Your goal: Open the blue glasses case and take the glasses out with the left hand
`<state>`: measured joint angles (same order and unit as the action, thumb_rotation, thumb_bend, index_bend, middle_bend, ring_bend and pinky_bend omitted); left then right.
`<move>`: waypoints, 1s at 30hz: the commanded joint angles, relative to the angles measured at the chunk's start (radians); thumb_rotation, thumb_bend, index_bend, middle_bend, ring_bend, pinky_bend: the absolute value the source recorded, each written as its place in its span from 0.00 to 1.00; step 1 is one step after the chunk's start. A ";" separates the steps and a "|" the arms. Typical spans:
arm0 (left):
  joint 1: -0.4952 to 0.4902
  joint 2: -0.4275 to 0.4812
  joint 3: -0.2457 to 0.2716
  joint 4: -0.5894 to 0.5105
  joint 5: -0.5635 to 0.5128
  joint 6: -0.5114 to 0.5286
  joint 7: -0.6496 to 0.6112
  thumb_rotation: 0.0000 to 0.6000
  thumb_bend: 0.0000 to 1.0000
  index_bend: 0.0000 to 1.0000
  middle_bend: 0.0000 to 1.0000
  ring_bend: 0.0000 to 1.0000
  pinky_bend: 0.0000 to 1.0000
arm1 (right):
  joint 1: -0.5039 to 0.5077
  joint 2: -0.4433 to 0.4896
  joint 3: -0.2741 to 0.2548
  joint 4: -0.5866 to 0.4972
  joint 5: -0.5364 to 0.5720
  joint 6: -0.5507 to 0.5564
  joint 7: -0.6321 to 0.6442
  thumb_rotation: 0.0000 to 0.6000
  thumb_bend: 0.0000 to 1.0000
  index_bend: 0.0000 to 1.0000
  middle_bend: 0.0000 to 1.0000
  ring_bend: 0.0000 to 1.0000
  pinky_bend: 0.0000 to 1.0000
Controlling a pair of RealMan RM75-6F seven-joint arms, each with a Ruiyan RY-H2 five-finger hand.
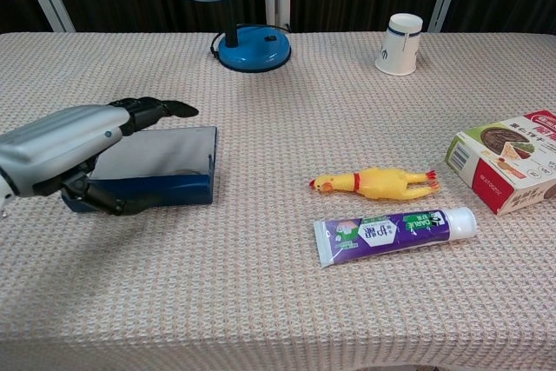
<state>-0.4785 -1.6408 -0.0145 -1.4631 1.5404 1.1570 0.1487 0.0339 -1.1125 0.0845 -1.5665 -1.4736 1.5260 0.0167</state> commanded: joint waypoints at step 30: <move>-0.092 -0.117 -0.137 0.035 -0.252 -0.114 0.144 1.00 0.31 0.07 0.07 0.00 0.04 | 0.002 -0.013 0.005 0.035 0.022 -0.022 0.022 1.00 0.20 0.00 0.00 0.00 0.00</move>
<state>-0.5659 -1.7534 -0.1479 -1.4355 1.2940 1.0459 0.2885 0.0367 -1.1261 0.0892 -1.5321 -1.4516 1.5035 0.0387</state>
